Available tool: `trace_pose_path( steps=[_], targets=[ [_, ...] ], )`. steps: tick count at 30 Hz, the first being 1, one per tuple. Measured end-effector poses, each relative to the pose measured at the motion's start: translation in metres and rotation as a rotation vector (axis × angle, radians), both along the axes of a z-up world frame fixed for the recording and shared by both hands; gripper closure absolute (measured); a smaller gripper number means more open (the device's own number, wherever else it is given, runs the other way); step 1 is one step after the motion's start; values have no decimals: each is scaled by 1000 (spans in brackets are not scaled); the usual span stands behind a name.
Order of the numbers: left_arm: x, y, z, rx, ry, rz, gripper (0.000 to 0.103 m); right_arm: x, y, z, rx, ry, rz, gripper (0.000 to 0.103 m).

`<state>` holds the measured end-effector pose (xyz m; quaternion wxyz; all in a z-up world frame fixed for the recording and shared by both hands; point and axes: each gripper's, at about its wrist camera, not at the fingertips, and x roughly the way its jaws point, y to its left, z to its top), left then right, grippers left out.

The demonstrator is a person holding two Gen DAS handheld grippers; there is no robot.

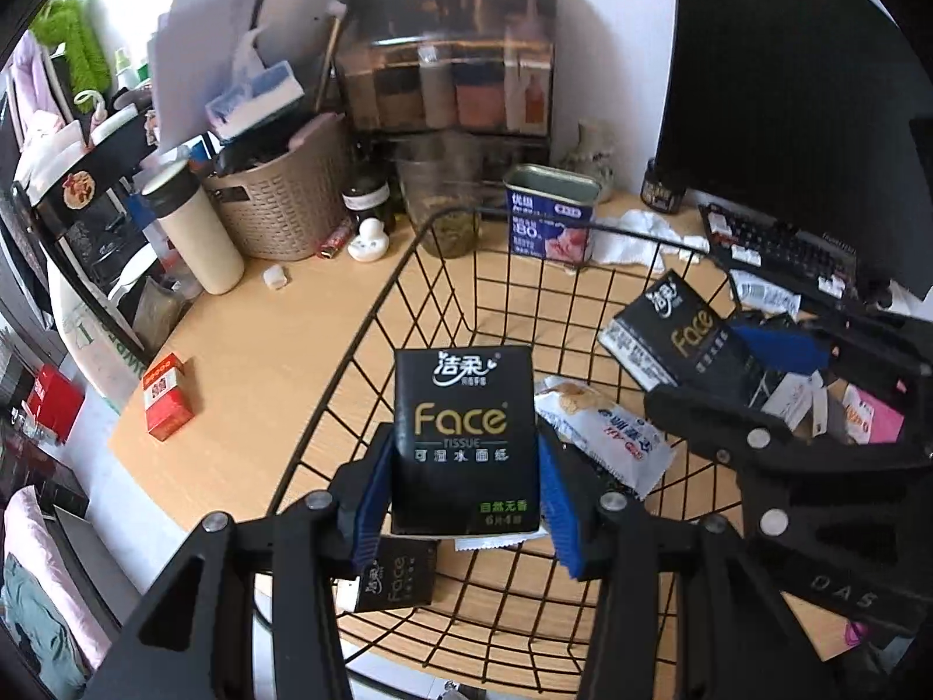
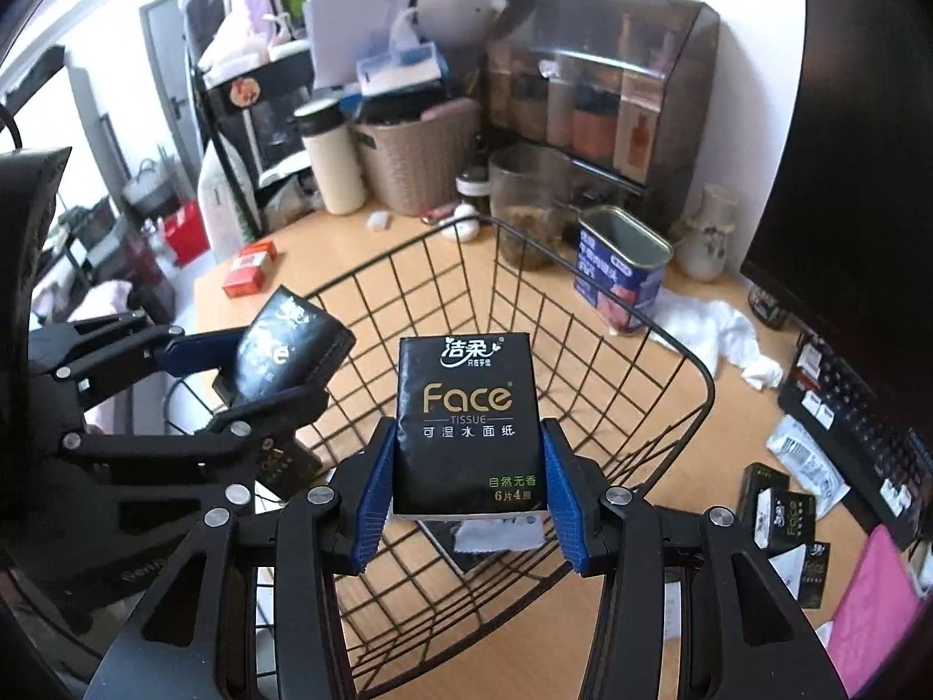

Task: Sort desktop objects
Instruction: 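Open both tools to drop the Face packs into the basket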

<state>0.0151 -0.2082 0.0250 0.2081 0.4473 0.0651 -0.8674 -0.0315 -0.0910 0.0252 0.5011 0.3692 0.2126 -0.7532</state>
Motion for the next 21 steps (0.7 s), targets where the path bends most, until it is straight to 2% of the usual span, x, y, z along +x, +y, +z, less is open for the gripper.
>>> trace_pose_path(
  steps=[5,11,21],
  targets=[
    [-3,2,-4,-31,-16,1,50,-5,0,-6,-7,-1,-4,55],
    [-3,4,-3,-65,-20,9,38,-7,2,-2,-19,21,-24,52],
    [-1,1,-2,-54,-20,10,37,-5,3,1,-26,24,-26,52]
  ],
)
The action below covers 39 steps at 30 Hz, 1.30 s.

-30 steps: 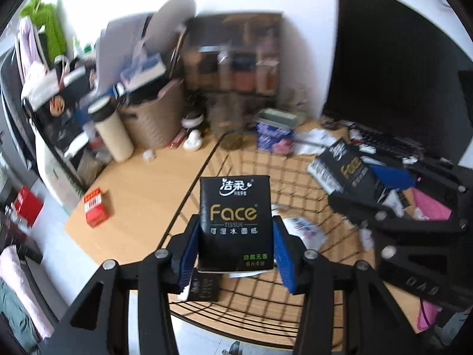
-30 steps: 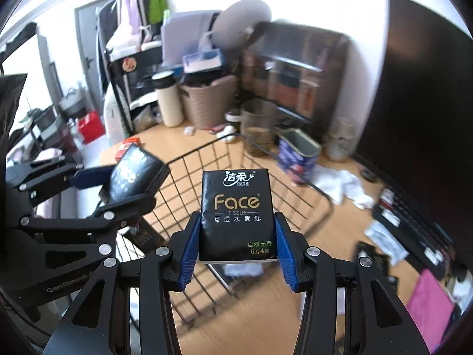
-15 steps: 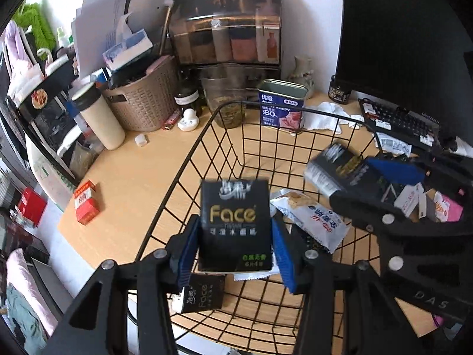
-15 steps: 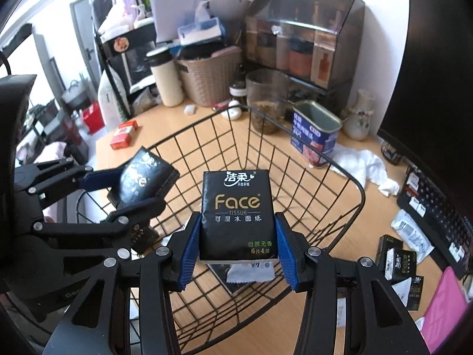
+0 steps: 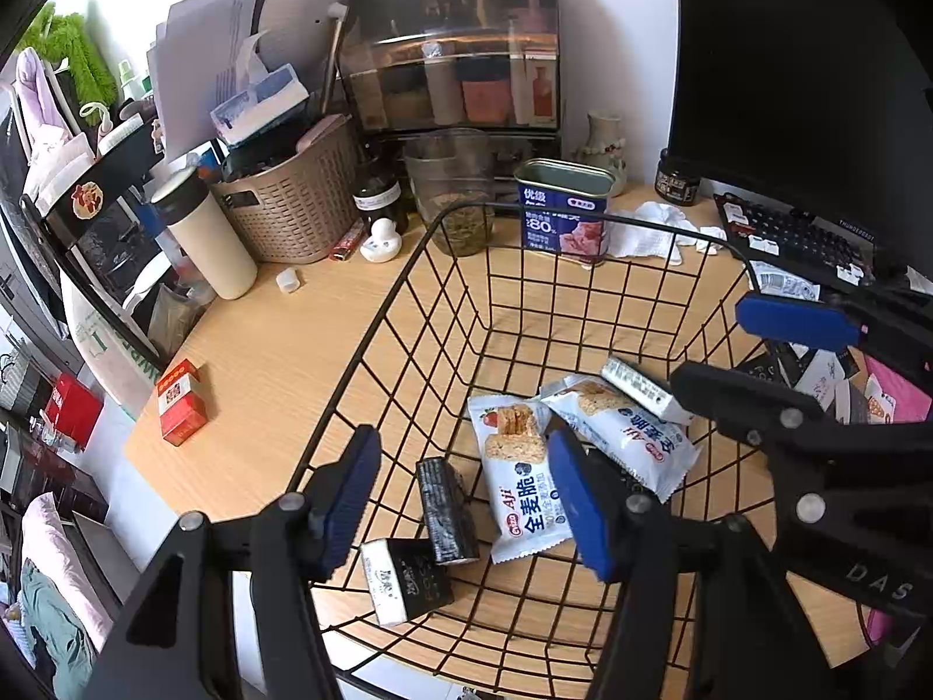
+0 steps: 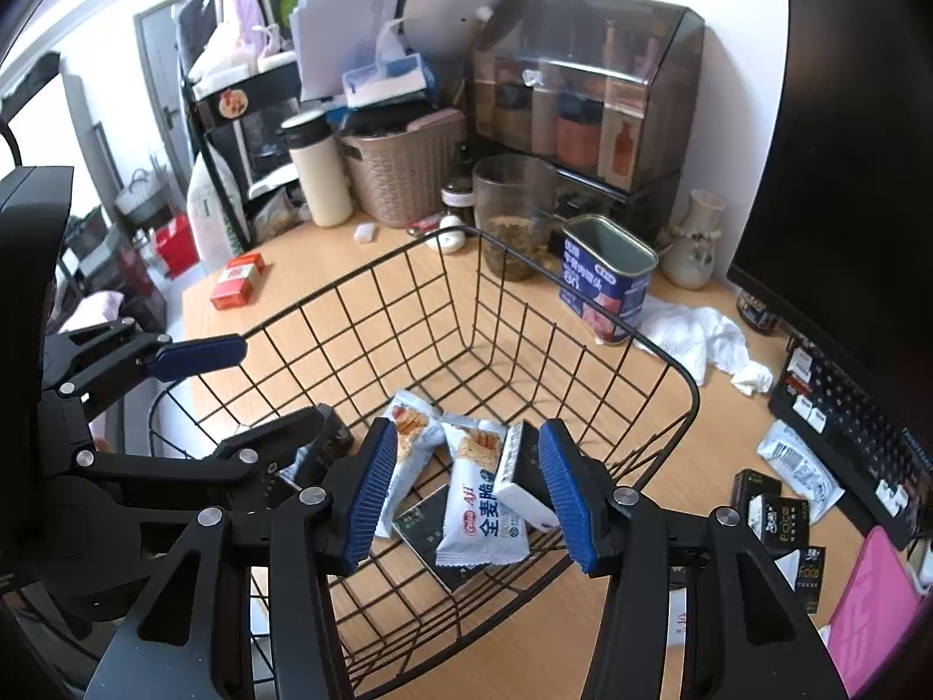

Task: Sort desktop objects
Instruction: 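Open both tools to drop the Face packs into the basket, then move both tools back over the remaining items on the desk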

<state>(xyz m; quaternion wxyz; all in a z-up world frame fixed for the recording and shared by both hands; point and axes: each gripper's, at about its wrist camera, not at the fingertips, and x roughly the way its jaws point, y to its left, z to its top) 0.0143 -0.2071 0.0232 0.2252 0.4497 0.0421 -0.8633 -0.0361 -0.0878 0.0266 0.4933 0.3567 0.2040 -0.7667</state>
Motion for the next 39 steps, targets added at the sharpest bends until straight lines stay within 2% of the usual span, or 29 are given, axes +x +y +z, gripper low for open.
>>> trace_pose_path(
  steps=[11,14,15,18,24,27,30,32,35,39],
  targets=[
    [-1,1,1,14,1,-2,37,3,2,3,1,11,-1,52],
    [0,8,6,36,25,-21,32,4,11,8,-10,4,-3,52],
    [0,14,8,45,36,-38,28,4,19,9,-17,6,-10,52],
    [-1,37,11,64,51,-101,27,3,48,11,-24,17,-46,51],
    [-12,115,11,88,55,-319,21,-15,137,9,-2,59,-204,45],
    [-22,152,8,191,58,-429,19,-28,181,6,-12,58,-288,35],
    [-36,182,-5,319,32,-522,18,-38,216,-8,29,39,-346,28],
    [-45,198,-18,357,5,-540,18,-45,236,-20,50,15,-385,28],
    [-61,216,-42,359,-56,-526,18,-54,263,-41,81,-28,-428,28],
    [-76,233,-76,376,-138,-521,18,-65,290,-70,149,-36,-488,28]
  ],
)
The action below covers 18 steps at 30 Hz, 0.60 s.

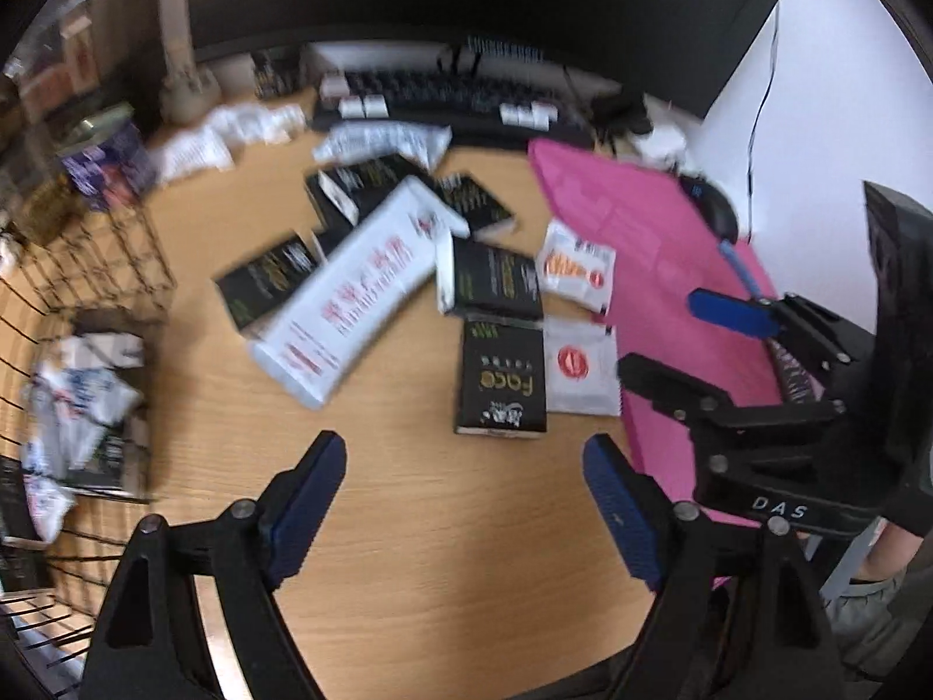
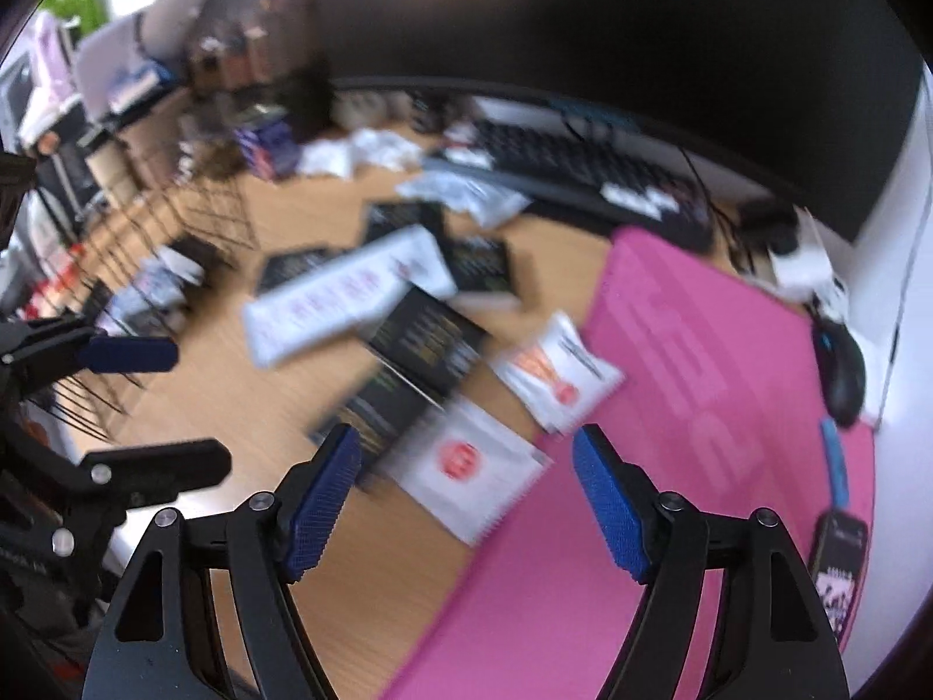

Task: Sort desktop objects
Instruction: 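Move both tools back over the remaining items on the desk, then grasp a black Face pack with the left tool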

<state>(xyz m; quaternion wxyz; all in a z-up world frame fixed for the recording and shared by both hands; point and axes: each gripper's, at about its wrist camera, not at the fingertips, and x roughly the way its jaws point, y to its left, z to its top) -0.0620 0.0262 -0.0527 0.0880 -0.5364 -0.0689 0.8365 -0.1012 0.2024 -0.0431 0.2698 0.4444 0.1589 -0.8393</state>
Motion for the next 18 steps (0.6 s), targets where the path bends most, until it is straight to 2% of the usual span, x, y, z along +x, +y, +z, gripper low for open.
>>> trace_pose_path(
  steps=[4,8,15,18],
  targets=[
    [-10,12,-18,-75,-23,3,18,-11,23,-25,48,-19,-76,28],
    [-18,25,-27,-162,-18,-15,18,-22,40,-39,103,-13,-135,28],
    [-34,50,-43,-278,-18,-79,18,-35,46,-53,114,-56,-152,28],
    [-40,53,-49,-279,-33,-85,18,-40,50,-56,67,-87,-165,27]
  ],
)
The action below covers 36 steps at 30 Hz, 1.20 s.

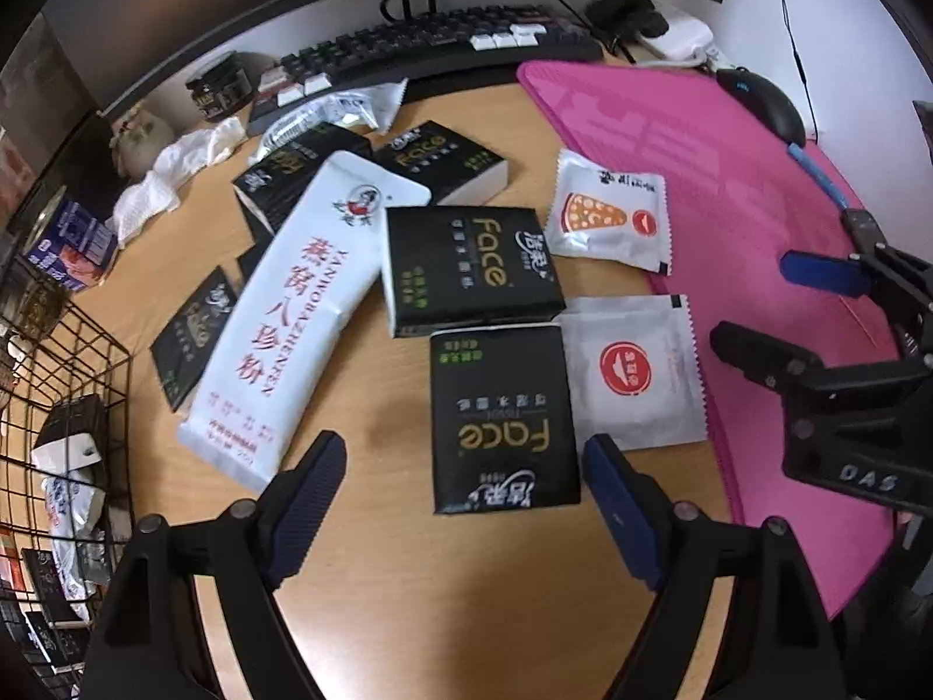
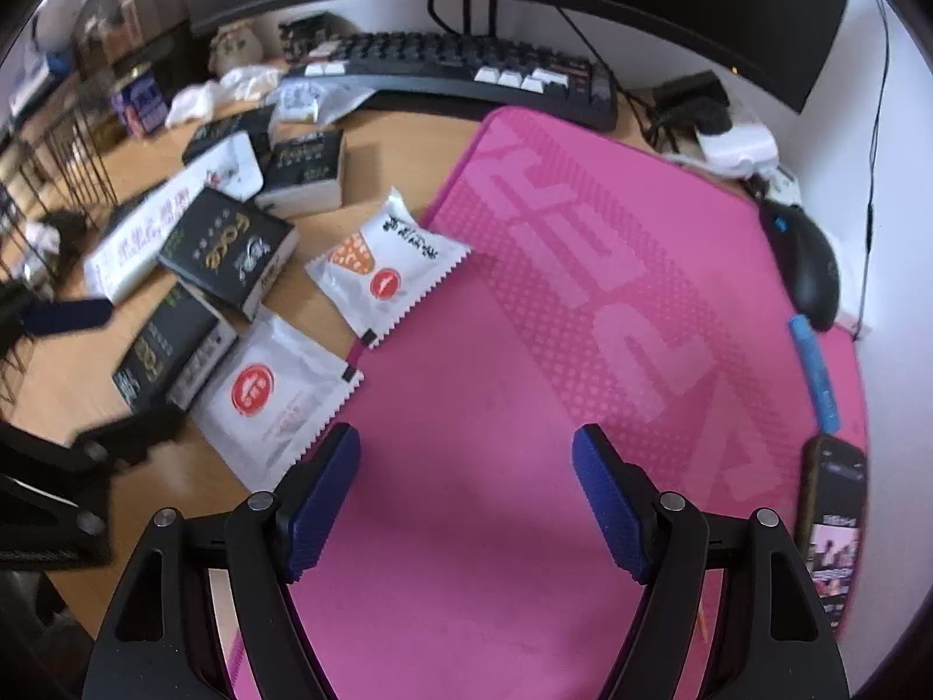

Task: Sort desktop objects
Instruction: 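Grasp a black Face pack with the left tool, then grasp another black Face pack with the right tool while left tool holds its pack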

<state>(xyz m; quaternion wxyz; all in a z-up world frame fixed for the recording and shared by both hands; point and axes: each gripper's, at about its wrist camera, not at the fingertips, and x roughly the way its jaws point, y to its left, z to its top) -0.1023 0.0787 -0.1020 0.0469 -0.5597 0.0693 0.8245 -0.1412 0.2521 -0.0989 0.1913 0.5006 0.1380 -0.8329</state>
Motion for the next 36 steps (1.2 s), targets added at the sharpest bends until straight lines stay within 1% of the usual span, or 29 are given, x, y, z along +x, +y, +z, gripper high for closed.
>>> trace_pose_path(
  steps=[2,4,5,6,7,8,10,14,17,19,21,22,23,26,28,30,33,36],
  targets=[
    [-4,-3,-3,21,-10,11,19,-1,2,-1,-11,-2,-6,25],
    [-6,-7,-3,47,-12,24,24,-1,1,-2,-9,2,-10,20],
    [-7,-9,-2,66,-15,25,32,-2,0,-3,-10,3,-9,18],
    [-7,-10,-1,74,-17,23,42,-1,-2,-5,-12,1,0,12],
    [-7,-10,1,70,-14,22,49,-1,-4,-6,-11,0,10,6],
    [-6,-11,2,64,-14,25,51,-1,-4,-7,-7,2,7,5],
    [-5,-13,2,52,-12,33,51,-3,-3,-9,-17,-5,-8,0],
    [-2,-19,5,38,-7,52,51,-1,-3,-10,-19,11,-16,0],
    [1,-27,10,46,4,67,51,4,-2,-11,-35,48,-36,0],
    [3,-32,14,47,10,71,51,3,-3,-10,-32,31,-31,0],
    [5,-37,16,42,15,82,51,0,-6,-8,-32,-5,-13,0],
    [6,-39,17,41,16,87,51,0,-10,-5,-53,-19,1,3],
    [6,-42,17,43,16,91,51,1,-14,-1,-76,-21,13,4],
    [7,-49,19,50,17,106,51,4,-34,12,-88,21,64,4],
    [6,-52,18,47,16,113,51,1,-51,19,-70,52,110,4],
    [5,-54,17,44,14,119,51,-7,-66,24,-37,87,133,4],
    [5,-53,18,48,12,95,51,-30,-76,31,2,135,108,6],
    [2,-47,18,67,7,75,51,-55,-80,30,29,145,58,8]
  ],
)
